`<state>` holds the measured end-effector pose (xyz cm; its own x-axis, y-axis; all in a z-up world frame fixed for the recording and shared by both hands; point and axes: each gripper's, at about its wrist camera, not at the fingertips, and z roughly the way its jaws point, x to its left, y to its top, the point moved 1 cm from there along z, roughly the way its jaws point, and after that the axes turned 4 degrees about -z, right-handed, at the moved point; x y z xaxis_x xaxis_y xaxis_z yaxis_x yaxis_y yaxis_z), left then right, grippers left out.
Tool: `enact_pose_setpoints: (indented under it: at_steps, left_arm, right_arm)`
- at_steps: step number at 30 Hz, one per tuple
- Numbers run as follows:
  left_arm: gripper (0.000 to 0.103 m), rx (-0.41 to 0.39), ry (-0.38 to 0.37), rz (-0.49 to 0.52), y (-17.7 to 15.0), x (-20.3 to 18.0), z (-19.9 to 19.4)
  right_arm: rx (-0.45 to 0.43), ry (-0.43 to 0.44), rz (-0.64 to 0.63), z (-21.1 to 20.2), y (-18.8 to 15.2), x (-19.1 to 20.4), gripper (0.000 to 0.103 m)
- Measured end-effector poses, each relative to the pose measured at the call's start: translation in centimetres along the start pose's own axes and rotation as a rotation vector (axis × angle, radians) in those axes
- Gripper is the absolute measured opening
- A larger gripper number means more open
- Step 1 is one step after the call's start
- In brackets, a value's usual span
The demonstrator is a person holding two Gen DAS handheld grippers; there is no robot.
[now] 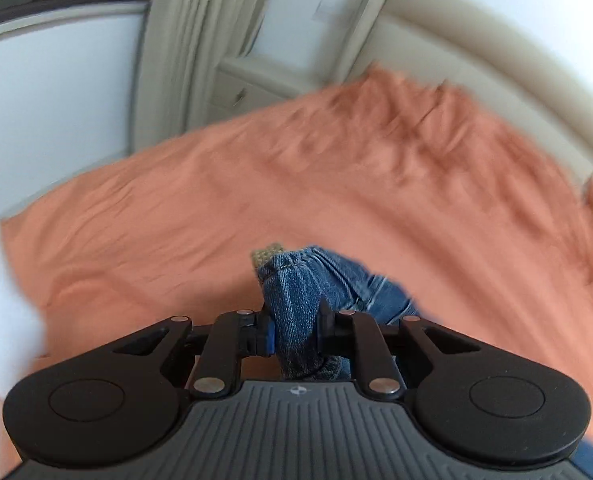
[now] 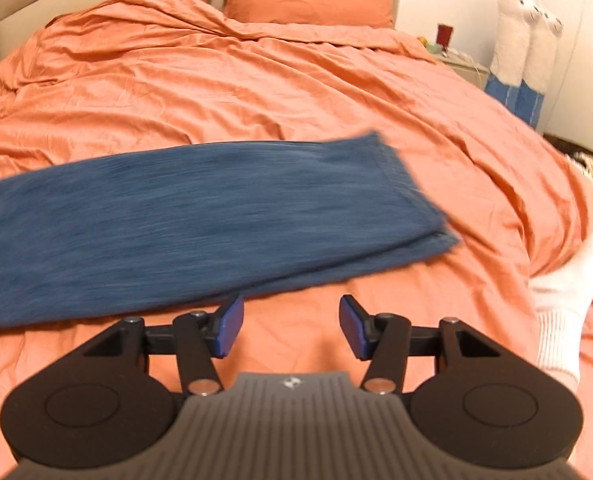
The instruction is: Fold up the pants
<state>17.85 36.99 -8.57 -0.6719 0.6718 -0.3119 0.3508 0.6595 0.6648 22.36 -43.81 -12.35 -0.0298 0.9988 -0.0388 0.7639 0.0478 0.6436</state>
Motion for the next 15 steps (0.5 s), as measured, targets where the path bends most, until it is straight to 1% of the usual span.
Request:
enact_pose_setpoints:
  at_steps: [1, 3, 5, 6, 8, 9, 11, 13, 15]
  left_arm:
    - [0.019, 0.024, 0.017, -0.005, -0.6, 0.7, 1.0]
    - [0.020, 0.023, 0.045, 0.033, -1.7, 0.9, 2.3]
    - [0.021, 0.043, 0.074, 0.021, -2.1, 0.7, 3.5]
    - [0.024, 0.054, 0.089, 0.020, -2.0, 0.6, 3.9]
    - [0.035, 0.060, 0.124, 0.058, -1.8, 0.1, 4.3]
    - [0.045, 0.045, 0.154, 0.095, -1.7, -0.2, 3.9]
    - [0.050, 0.000, 0.188, 0.153, -1.7, -0.7, 2.7]
    - [0.064, -0.070, 0.219, 0.187, -1.6, -1.5, 1.1]
    - [0.065, -0.130, 0.215, 0.213, -1.4, -2.4, -0.4]
  right_arm:
    - [0.004, 0.005, 0.021, 0.2, -0.1, -0.4, 0.049]
    - [0.012, 0.017, 0.089, 0.8, -0.3, -1.5, 0.048]
    - [0.011, 0.023, 0.162, 1.5, -0.2, -2.6, 0.047]
    - [0.012, 0.024, 0.196, 1.7, -0.2, -3.3, 0.047]
    - [0.009, 0.029, 0.259, 1.9, 0.0, -4.7, 0.046]
    - [0.001, 0.039, 0.300, 2.0, 0.1, -5.7, 0.046]
    - [-0.022, 0.062, 0.379, 2.2, 0.4, -7.4, 0.046]
    - [-0.043, 0.082, 0.464, 2.5, 0.6, -9.2, 0.046]
    - [-0.071, 0.101, 0.548, 3.1, 0.9, -11.0, 0.043]
